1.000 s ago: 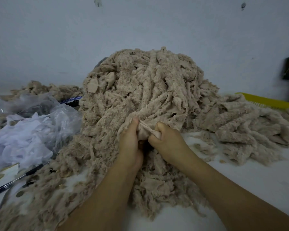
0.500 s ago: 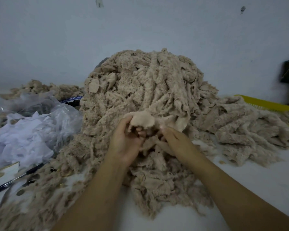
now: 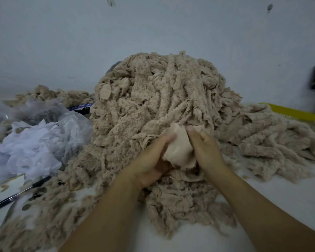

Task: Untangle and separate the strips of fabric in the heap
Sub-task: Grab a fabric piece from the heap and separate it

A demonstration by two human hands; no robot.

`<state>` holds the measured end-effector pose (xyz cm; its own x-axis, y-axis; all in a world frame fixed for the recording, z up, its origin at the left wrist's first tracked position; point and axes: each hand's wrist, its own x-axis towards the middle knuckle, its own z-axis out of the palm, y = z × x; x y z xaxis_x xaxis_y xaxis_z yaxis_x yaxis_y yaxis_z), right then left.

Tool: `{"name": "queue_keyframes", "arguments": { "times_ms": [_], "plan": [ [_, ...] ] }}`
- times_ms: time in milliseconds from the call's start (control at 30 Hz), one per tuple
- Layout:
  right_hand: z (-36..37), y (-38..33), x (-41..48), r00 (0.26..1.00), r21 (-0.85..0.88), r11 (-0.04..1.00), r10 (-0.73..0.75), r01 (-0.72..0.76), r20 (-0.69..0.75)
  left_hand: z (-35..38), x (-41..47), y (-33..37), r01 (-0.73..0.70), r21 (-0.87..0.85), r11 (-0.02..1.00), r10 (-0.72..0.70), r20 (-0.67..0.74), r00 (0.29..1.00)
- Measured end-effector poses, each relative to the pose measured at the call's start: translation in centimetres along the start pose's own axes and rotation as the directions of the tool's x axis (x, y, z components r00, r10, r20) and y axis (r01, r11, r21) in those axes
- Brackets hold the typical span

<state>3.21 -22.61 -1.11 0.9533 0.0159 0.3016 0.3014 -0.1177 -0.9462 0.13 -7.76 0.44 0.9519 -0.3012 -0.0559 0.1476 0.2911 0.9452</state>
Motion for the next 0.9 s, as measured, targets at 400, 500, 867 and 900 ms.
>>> {"name": "queue_keyframes", "arguments": {
  "times_ms": [400,500,867,900],
  "plan": [
    [2.7,0.3,-2.5,0.769,-0.340,0.802,-0.215,0.491,0.603,-1.1,0.7,0.4,-0.069,-0.169,0.983,0.030,-0.221,0.975],
    [2.3,0.8,-2.2,0.810,-0.276,0.908,-0.105,0.315,0.578,-1.1,0.7,0.5,-0.094,-0.247,0.965,0.010,-0.320,0.947],
    [1.4,0.7,0.1,0.980,-0.108,0.988,0.126,-0.110,0.154,-0.1,1.5,-1.5,-0.226,0.636,0.737,0.406,-0.151,0.901],
    [1.3,0.8,0.2,0.985,-0.147,0.984,0.117,-0.098,0.124,0.0,1.3,-1.5,-0.232,0.607,0.760,0.398,-0.152,0.905]
  ]
}}
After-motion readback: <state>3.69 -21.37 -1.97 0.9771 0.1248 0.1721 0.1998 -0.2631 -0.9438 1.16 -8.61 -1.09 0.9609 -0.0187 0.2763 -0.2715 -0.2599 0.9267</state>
